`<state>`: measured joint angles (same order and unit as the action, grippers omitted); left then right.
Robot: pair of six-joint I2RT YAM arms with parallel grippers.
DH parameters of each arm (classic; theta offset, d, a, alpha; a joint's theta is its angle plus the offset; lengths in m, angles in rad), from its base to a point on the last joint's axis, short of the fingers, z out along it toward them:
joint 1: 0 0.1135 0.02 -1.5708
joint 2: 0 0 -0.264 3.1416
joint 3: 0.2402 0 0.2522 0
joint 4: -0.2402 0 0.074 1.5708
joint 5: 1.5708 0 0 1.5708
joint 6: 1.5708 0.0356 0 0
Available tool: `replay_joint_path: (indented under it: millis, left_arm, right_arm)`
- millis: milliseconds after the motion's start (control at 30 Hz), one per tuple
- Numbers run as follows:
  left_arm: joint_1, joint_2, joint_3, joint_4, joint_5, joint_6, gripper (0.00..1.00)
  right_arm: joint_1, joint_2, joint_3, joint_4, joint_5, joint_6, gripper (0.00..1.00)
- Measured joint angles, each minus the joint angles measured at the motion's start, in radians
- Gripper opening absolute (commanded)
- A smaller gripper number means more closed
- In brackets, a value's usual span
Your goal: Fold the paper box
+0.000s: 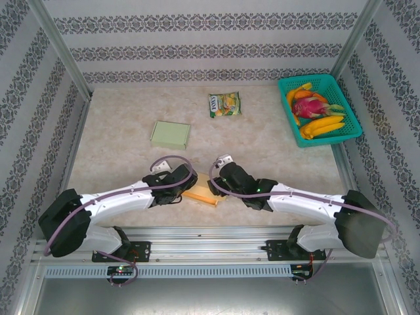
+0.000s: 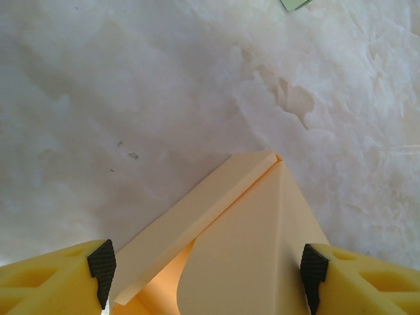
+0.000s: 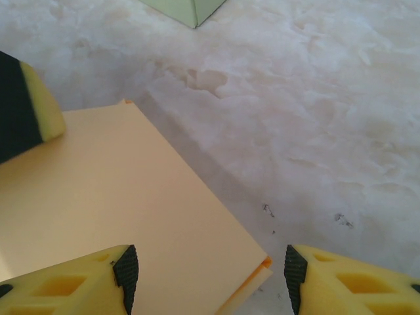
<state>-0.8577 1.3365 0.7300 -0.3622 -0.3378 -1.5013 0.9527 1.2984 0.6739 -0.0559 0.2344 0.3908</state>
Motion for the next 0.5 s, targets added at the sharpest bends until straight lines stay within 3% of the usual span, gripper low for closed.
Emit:
replay_joint_path:
  millis: [500]
  left_arm:
    - [0.000, -0.175, -0.057, -0.126, 0.014, -0.019, 0.87]
  right_arm:
    - [0.014, 0.137, -0.032, 0.080, 0.032, -0.002, 0.64]
